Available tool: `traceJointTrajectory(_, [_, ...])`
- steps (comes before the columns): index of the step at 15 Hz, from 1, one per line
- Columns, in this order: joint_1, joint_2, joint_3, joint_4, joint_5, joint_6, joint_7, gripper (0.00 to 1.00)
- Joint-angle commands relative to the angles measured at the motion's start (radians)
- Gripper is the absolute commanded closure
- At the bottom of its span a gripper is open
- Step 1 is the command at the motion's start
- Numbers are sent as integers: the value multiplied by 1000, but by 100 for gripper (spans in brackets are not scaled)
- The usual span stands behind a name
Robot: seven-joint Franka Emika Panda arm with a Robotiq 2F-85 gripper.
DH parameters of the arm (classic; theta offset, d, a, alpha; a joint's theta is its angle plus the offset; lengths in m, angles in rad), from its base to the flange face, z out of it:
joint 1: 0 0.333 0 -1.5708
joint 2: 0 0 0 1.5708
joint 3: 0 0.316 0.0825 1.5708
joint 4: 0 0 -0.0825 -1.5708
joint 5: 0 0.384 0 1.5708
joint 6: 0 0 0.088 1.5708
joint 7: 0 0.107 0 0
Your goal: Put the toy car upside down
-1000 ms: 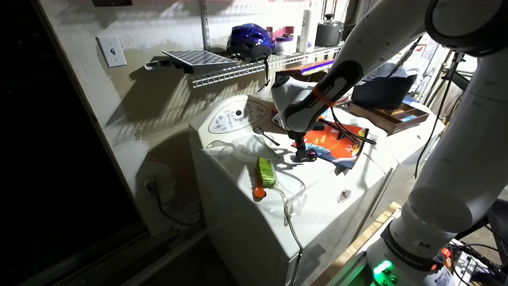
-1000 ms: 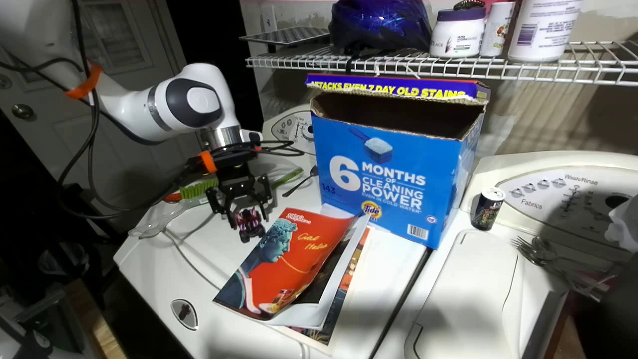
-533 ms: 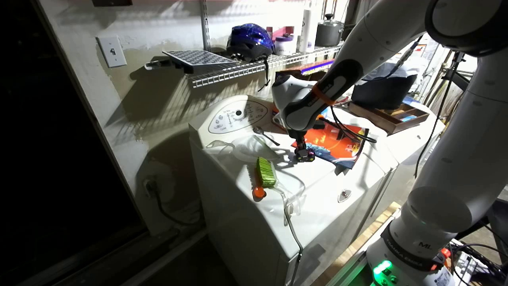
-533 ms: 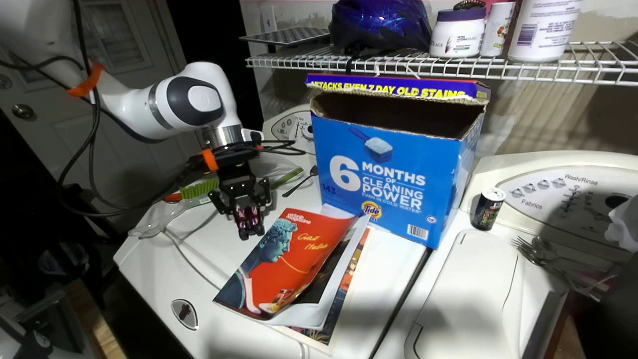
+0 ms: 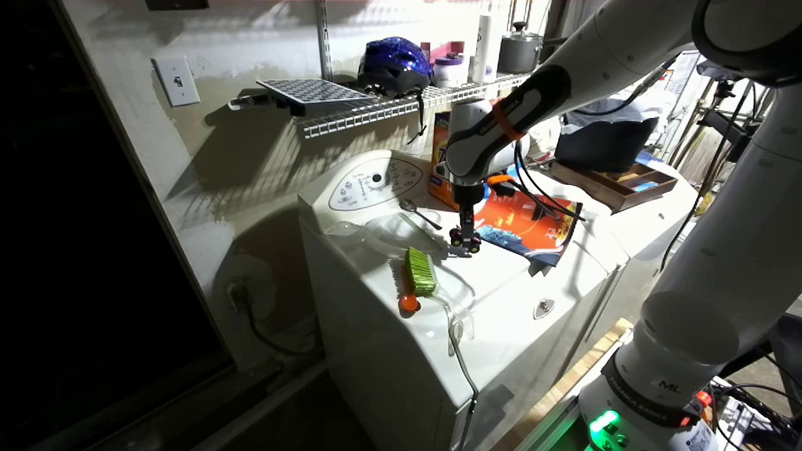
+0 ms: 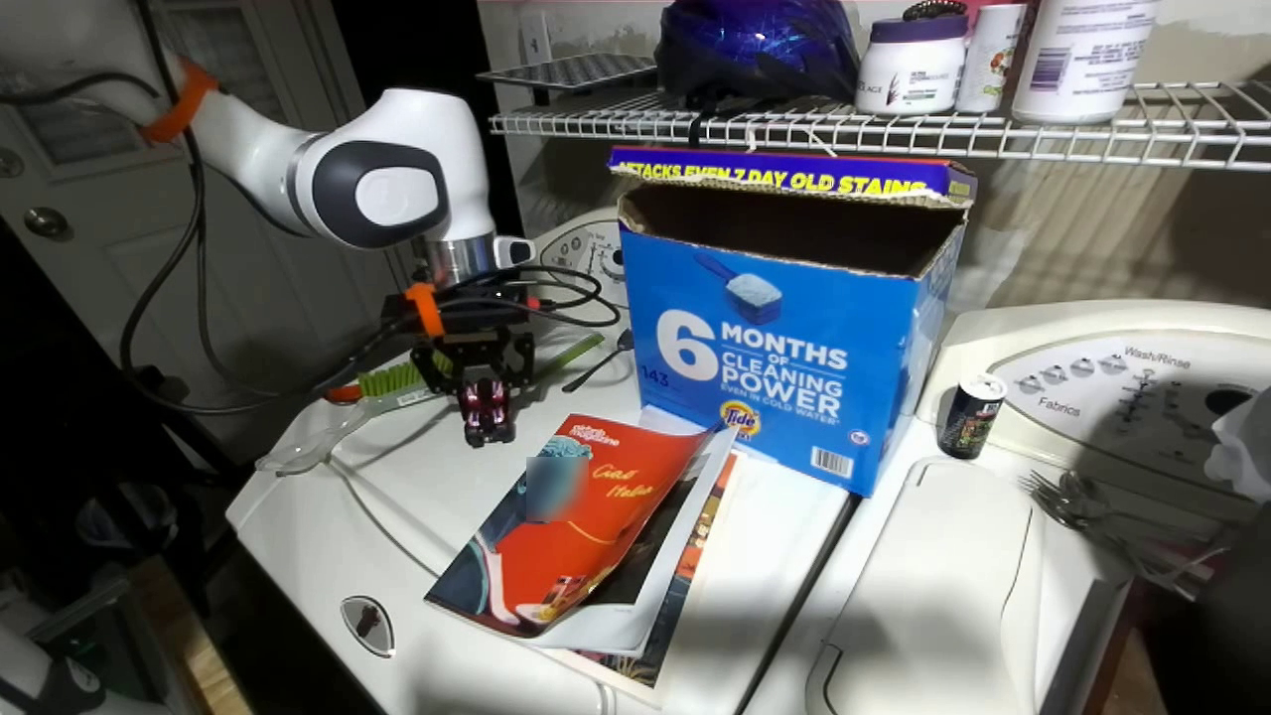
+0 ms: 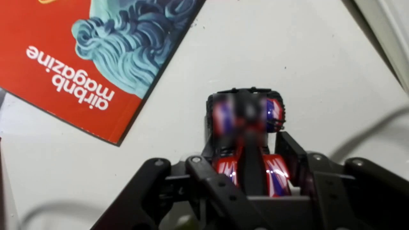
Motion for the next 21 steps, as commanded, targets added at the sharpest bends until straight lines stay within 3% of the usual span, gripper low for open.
traceJointTrajectory(1, [-2,-49,-9,-60,212,79,-198,77])
traceJointTrajectory(4, [3,-39,-14,-99,400,158,-344,77])
traceJointTrajectory(12, [10,-54,-19,-155,627,284,-535,77])
traceJointTrajectory(21, [54,-41,18,-203,1116,457,-858,77])
